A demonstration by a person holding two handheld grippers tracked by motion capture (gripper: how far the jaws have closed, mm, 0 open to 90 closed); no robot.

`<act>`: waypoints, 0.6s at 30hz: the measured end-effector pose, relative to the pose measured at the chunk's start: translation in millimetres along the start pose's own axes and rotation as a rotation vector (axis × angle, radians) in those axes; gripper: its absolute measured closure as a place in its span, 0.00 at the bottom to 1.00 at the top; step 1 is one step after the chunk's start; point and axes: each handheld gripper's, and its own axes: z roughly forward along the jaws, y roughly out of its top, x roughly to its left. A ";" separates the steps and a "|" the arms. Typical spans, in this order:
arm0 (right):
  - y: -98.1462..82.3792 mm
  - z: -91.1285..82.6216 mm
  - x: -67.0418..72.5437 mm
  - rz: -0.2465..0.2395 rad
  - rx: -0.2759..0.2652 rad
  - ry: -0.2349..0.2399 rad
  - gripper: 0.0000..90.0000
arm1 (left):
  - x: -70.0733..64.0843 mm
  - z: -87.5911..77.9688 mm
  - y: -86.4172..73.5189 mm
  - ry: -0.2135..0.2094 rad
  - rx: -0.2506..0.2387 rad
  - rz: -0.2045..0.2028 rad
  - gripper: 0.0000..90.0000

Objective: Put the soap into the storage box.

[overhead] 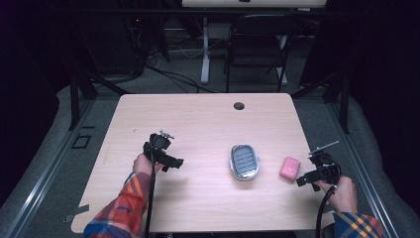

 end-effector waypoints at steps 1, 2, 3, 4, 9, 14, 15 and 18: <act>-0.1 0.4 0.8 0.003 -0.004 -0.002 0.10 | 0.0 0.2 0.1 0.000 0.000 0.000 0.01; 0.0 0.1 1.0 0.000 0.001 -0.007 0.10 | -0.3 0.3 0.3 0.000 -0.001 0.000 0.01; -0.4 0.7 0.7 -0.003 0.001 0.002 0.10 | -0.6 0.5 0.3 -0.001 0.000 0.000 0.01; -0.5 0.8 0.9 -0.002 0.001 0.006 0.09 | -1.2 0.7 0.3 -0.002 0.001 0.002 0.01; 0.4 1.7 2.2 -0.010 0.004 0.004 0.08 | -0.3 0.5 0.4 0.000 0.000 0.001 0.01; 0.1 1.7 1.8 0.006 0.006 0.020 0.02 | -2.0 1.5 1.2 -0.003 0.003 0.012 0.01; 0.1 1.7 1.8 0.006 0.006 0.020 0.02 | -1.9 1.4 1.2 -0.003 0.003 0.010 0.01; 1.3 3.0 3.6 0.006 0.003 0.030 0.01 | -1.7 1.4 0.9 0.000 0.000 0.004 0.01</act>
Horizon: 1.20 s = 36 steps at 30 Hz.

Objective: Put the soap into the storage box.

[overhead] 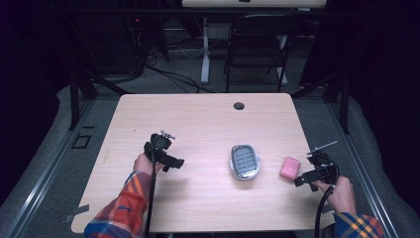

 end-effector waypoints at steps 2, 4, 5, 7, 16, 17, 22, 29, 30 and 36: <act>1.7 1.7 2.0 -0.008 0.008 0.009 0.00 | -0.2 0.2 0.1 -0.001 0.000 0.001 0.01; 2.2 1.9 2.2 -0.011 0.010 0.013 0.00 | -0.3 0.0 0.3 -0.004 0.003 0.005 0.01; 2.8 2.4 3.0 -0.011 0.010 0.015 0.00 | -0.3 -0.1 0.4 -0.004 0.002 0.005 0.01; 3.6 2.9 3.9 -0.011 0.010 0.015 0.00 | -0.2 -0.1 0.3 -0.005 0.003 0.003 0.01; 6.1 5.2 5.6 0.002 0.008 0.042 0.00 | -0.3 0.6 0.2 -0.006 0.000 0.000 0.01; 6.8 4.9 4.7 0.004 0.011 0.050 0.00 | 0.3 1.0 0.0 -0.008 0.002 -0.002 0.01; 9.1 3.6 3.1 0.033 -0.011 0.069 0.00 | -0.1 1.1 0.2 -0.006 0.000 -0.002 0.01; 14.6 4.6 7.4 0.034 -0.031 0.057 0.00 | -1.1 1.5 0.8 -0.007 0.003 0.000 0.01; 16.0 4.3 7.5 0.032 -0.027 0.064 0.00 | -1.1 1.7 0.9 -0.009 0.003 -0.001 0.01; 22.3 6.4 10.2 0.042 -0.034 0.060 0.00 | -1.6 2.1 1.0 -0.017 0.000 -0.009 0.01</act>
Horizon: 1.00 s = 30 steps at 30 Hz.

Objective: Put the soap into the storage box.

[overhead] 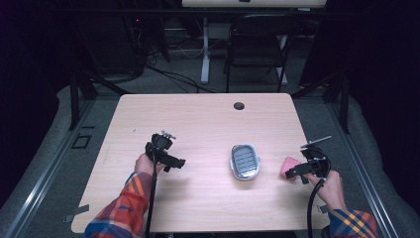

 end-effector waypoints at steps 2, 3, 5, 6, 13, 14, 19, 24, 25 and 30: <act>3.4 3.7 3.8 0.006 -0.010 -0.007 0.00 | 0.2 0.0 0.0 0.000 0.001 0.000 0.01; 5.5 4.9 4.8 0.001 -0.005 -0.007 0.00 | 0.4 -0.2 0.1 -0.002 0.003 0.001 0.01; 9.7 7.2 6.8 -0.008 0.008 -0.014 0.00 | 0.6 -0.4 0.0 -0.002 0.005 0.001 0.01; 11.7 8.0 7.4 -0.012 0.008 -0.020 0.00 | 0.7 -0.4 0.0 -0.001 0.004 0.003 0.01; 21.8 12.0 9.0 0.006 -0.008 -0.048 0.00 | 1.0 -0.6 -0.1 -0.001 0.005 0.004 0.01; 23.0 12.5 8.6 0.004 -0.003 -0.049 0.00 | 0.9 -0.5 0.0 -0.001 0.005 0.004 0.01; 28.6 16.6 10.6 0.013 -0.002 -0.072 0.00 | 0.5 -0.3 -0.1 -0.002 0.004 0.002 0.01; 32.8 20.7 13.8 0.003 0.012 -0.095 0.00 | 0.7 -0.3 -0.1 -0.001 0.005 0.002 0.01; 33.8 21.5 14.0 -0.004 0.020 -0.098 0.00 | 0.9 -0.4 -0.1 -0.001 0.007 0.003 0.01; 36.0 26.3 15.9 -0.007 0.030 -0.120 0.05 | 0.8 -0.3 -0.1 -0.001 0.006 0.003 0.01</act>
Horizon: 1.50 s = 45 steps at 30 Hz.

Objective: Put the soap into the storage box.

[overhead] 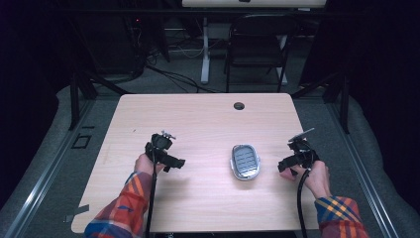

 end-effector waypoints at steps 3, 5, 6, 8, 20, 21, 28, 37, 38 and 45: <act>0.3 -2.2 0.1 -0.014 0.032 -0.012 0.07 | 0.2 -0.4 -0.1 0.002 0.001 0.000 0.01; 0.1 -1.6 0.7 -0.005 0.020 -0.010 0.09 | 0.2 -0.5 -0.1 0.002 0.000 0.000 0.01; 0.1 -1.9 0.7 -0.002 0.024 -0.013 0.11 | 0.1 -0.5 -0.1 0.002 0.000 0.000 0.01; -0.3 -1.4 0.2 -0.001 0.022 -0.006 0.14 | 0.0 -0.6 -0.1 0.002 -0.002 0.000 0.01; -1.8 -4.8 -4.7 -0.002 0.032 -0.014 0.29 | -0.3 -0.6 -0.1 0.001 0.000 0.000 0.02; -1.7 -5.3 -4.8 0.001 0.037 -0.014 0.31 | -0.3 -0.6 0.0 0.001 0.000 0.000 0.02; -1.2 -6.7 -9.7 0.001 0.037 -0.014 0.34 | 0.0 -0.2 0.0 0.000 0.002 -0.001 0.02; 1.2 -5.1 -8.0 -0.020 0.054 -0.036 0.32 | -1.4 0.4 0.3 0.007 0.007 0.007 0.02; 1.0 -3.1 -7.1 -0.015 0.036 -0.037 0.34 | -1.3 0.3 0.3 0.007 0.006 0.007 0.02; 2.6 -2.2 -6.5 -0.026 0.040 -0.050 0.39 | -0.9 -0.5 -0.1 0.008 0.004 0.005 0.02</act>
